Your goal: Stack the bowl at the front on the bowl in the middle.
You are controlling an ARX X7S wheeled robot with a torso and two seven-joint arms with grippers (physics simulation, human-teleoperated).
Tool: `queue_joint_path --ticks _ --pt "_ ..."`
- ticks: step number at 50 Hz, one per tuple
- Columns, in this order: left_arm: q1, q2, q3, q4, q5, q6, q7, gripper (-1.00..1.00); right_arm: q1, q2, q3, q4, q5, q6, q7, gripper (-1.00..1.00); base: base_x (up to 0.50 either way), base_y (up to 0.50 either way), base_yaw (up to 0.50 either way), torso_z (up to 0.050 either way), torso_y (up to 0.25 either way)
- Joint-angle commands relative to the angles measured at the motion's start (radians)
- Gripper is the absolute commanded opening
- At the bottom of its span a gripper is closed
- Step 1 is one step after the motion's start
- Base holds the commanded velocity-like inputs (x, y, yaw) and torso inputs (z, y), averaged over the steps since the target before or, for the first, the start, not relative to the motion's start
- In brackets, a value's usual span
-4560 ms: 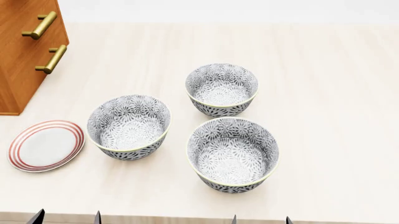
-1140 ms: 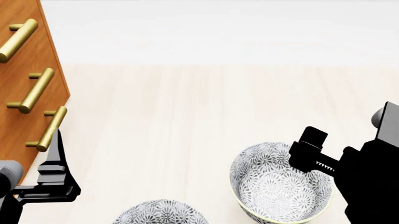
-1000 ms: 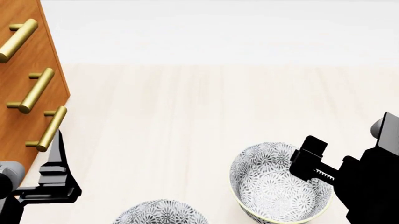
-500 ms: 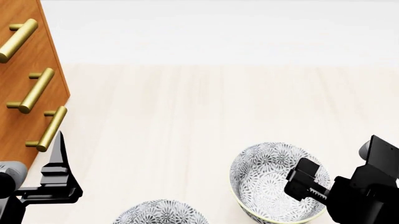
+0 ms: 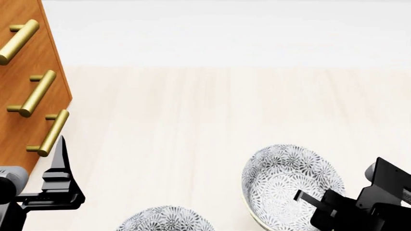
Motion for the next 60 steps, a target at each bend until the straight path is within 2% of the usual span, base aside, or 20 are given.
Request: queue_joint_path --ticks 1,8,14,20,22,25,37,41,52,56,60 --pt "0.002 -0.004 0.005 -0.007 -0.002 0.008 -0.003 1.0 -0.031 -0.004 -0.032 0.006 -0.015 -0.019 -0.01 -1.0 0.0 0.0 0.0 0.0 0.0" --pt "0.003 -0.006 0.007 -0.008 -0.005 0.01 -0.006 1.0 -0.036 -0.014 -0.028 -0.049 0.003 -0.003 -0.006 -1.0 0.0 0.0 0.0 0.0 0.0" --pt "0.002 -0.01 0.008 -0.004 -0.014 -0.001 -0.007 1.0 0.008 -0.049 0.051 -0.32 0.088 0.19 0.067 -1.0 0.0 0.0 0.0 0.0 0.0" --pt "-0.001 -0.013 0.003 0.001 -0.024 -0.008 -0.009 1.0 0.077 0.064 0.01 -0.337 0.692 0.227 0.601 -1.0 0.0 0.0 0.0 0.0 0.0" --pt "0.0 -0.014 0.003 0.001 -0.023 -0.005 -0.01 1.0 0.09 0.086 0.001 -0.337 0.817 0.226 0.708 -1.0 0.0 0.0 0.0 0.0 0.0" --pt "0.003 -0.016 0.001 0.005 -0.025 -0.003 -0.012 1.0 0.091 0.111 -0.012 -0.349 0.989 0.223 0.846 -1.0 0.0 0.0 0.0 0.0 0.0" --pt "0.009 -0.02 0.005 0.002 -0.028 0.008 -0.015 1.0 0.093 0.184 -0.124 -0.418 1.477 0.153 1.222 -1.0 0.0 0.0 0.0 0.0 0.0" --pt "0.002 -0.022 -0.002 0.004 -0.035 0.004 -0.017 1.0 0.05 0.198 -0.196 -0.481 1.599 0.131 1.285 -1.0 0.0 0.0 0.0 0.0 0.0" --pt "-0.01 -0.023 0.002 0.006 -0.04 -0.008 -0.026 1.0 -0.065 0.167 -0.307 -0.648 1.676 0.121 1.297 -1.0 0.0 0.0 0.0 0.0 0.0" --pt "-0.011 -0.025 0.002 0.009 -0.044 -0.01 -0.028 1.0 -0.079 0.151 -0.355 -0.692 1.688 0.112 1.301 -1.0 0.0 0.0 0.0 0.0 0.0" --pt "-0.01 -0.028 0.003 0.01 -0.045 -0.009 -0.029 1.0 -0.088 0.097 -0.384 -0.689 1.613 0.146 1.263 -1.0 0.0 0.0 0.0 0.0 0.0"
